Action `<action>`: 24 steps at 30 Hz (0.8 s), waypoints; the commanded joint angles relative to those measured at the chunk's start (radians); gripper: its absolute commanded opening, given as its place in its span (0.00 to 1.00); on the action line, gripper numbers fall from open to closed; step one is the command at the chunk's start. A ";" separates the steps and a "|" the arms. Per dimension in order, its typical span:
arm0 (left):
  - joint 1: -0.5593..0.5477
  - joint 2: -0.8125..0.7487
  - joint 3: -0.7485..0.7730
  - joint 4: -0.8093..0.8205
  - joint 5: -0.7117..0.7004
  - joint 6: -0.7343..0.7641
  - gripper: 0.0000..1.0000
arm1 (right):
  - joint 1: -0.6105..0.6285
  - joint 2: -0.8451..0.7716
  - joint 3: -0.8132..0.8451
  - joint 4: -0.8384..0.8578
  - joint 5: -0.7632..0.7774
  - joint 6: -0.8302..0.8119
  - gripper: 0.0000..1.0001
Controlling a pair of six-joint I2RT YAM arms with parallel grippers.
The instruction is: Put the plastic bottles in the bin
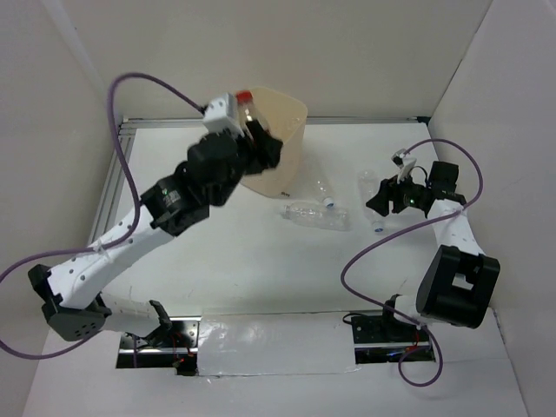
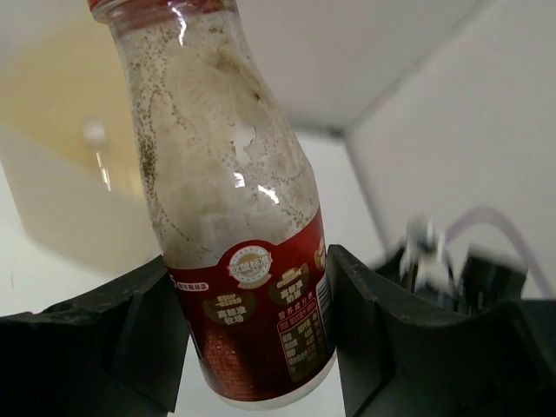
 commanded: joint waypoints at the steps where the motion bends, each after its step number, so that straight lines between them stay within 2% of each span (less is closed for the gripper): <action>1: 0.109 0.162 0.103 0.240 -0.083 0.203 0.03 | -0.006 0.006 0.050 0.046 0.080 0.026 0.82; 3: 0.186 0.249 0.218 0.293 -0.083 0.224 0.10 | -0.006 0.006 0.050 0.058 0.114 0.037 0.90; 6: 0.272 0.453 0.431 0.230 -0.083 0.209 0.23 | -0.006 0.006 0.050 0.068 0.207 0.063 1.00; 8: 0.302 0.542 0.517 0.162 -0.083 0.200 0.34 | -0.006 0.006 0.061 0.068 0.258 0.092 1.00; 9: 0.327 0.604 0.567 0.147 -0.067 0.188 0.47 | -0.006 0.006 0.073 0.068 0.272 0.104 1.00; 11: 0.336 0.645 0.577 0.127 -0.058 0.188 0.63 | -0.006 0.015 0.082 0.068 0.302 0.126 1.00; 12: 0.350 0.660 0.592 0.116 -0.046 0.175 0.67 | -0.006 0.038 0.093 0.068 0.315 0.139 1.00; 13: 0.359 0.681 0.603 0.116 -0.046 0.166 0.78 | -0.006 0.049 0.103 0.068 0.324 0.150 1.00; 14: 0.359 0.682 0.603 0.099 -0.046 0.166 0.84 | -0.006 0.059 0.104 0.068 0.342 0.150 1.00; 17: 0.368 0.694 0.603 0.085 -0.024 0.154 0.88 | 0.006 0.119 0.113 0.101 0.367 0.172 1.00; 18: 0.368 0.694 0.603 0.085 -0.004 0.154 0.99 | 0.006 0.138 0.113 0.101 0.382 0.172 1.00; 21: 0.368 0.665 0.603 0.085 0.035 0.192 1.00 | 0.034 0.230 0.148 0.112 0.393 0.172 1.00; 24: 0.320 0.611 0.564 0.113 0.068 0.278 1.00 | 0.082 0.311 0.179 0.137 0.415 0.182 1.00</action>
